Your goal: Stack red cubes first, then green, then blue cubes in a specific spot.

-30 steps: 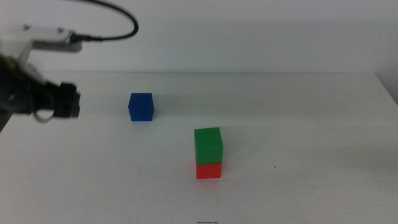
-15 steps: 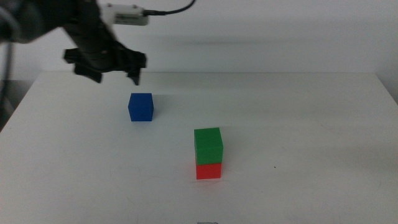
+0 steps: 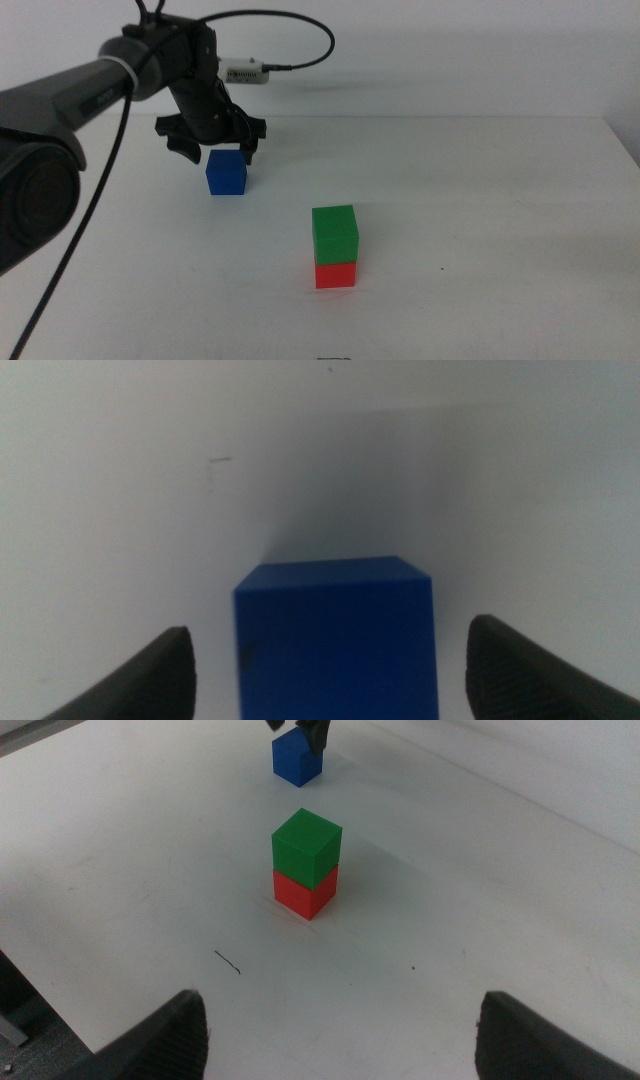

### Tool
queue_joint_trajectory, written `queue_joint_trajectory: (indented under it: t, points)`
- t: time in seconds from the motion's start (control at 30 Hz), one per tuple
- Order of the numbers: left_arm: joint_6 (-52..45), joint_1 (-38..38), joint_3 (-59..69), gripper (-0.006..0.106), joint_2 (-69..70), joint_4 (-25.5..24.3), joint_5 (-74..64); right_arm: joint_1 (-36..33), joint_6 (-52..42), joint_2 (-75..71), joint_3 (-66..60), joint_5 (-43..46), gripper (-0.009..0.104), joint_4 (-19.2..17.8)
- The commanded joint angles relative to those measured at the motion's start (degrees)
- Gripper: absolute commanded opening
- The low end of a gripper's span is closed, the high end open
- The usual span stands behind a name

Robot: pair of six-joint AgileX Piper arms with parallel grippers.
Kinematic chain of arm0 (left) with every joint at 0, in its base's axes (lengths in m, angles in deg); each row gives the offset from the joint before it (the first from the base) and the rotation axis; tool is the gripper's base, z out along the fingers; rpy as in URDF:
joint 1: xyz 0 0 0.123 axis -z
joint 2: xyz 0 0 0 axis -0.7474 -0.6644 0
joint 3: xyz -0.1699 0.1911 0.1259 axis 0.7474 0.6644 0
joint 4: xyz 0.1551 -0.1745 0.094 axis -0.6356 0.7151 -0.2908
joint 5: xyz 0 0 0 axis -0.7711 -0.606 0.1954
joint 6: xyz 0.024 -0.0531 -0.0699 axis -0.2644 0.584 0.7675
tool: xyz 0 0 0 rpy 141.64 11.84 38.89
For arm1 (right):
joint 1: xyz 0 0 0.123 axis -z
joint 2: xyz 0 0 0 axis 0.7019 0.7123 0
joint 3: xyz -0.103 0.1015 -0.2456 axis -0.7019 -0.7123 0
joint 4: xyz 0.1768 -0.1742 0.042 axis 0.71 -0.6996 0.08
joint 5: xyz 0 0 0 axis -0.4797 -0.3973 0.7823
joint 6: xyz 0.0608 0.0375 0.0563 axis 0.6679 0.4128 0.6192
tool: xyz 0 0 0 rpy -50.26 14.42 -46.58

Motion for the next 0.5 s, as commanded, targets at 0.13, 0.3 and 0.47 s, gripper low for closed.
queue_joint_trajectory:
  t: [0.13,0.3,0.47]
  points:
    - [0.83,0.15,-2.13,0.081,1.45,1.15,3.33,0.22,-0.47,0.62,1.33,4.11,0.091,-0.66]
    - [0.83,0.08,-2.13,0.054,0.96,1.28,3.65,0.22,-0.47,0.62,1.33,4.11,0.091,-0.66]
    - [0.83,0.03,-3.55,0.020,3.19,2.59,-1.32,0.22,-0.47,0.62,1.33,4.11,0.091,-0.66]
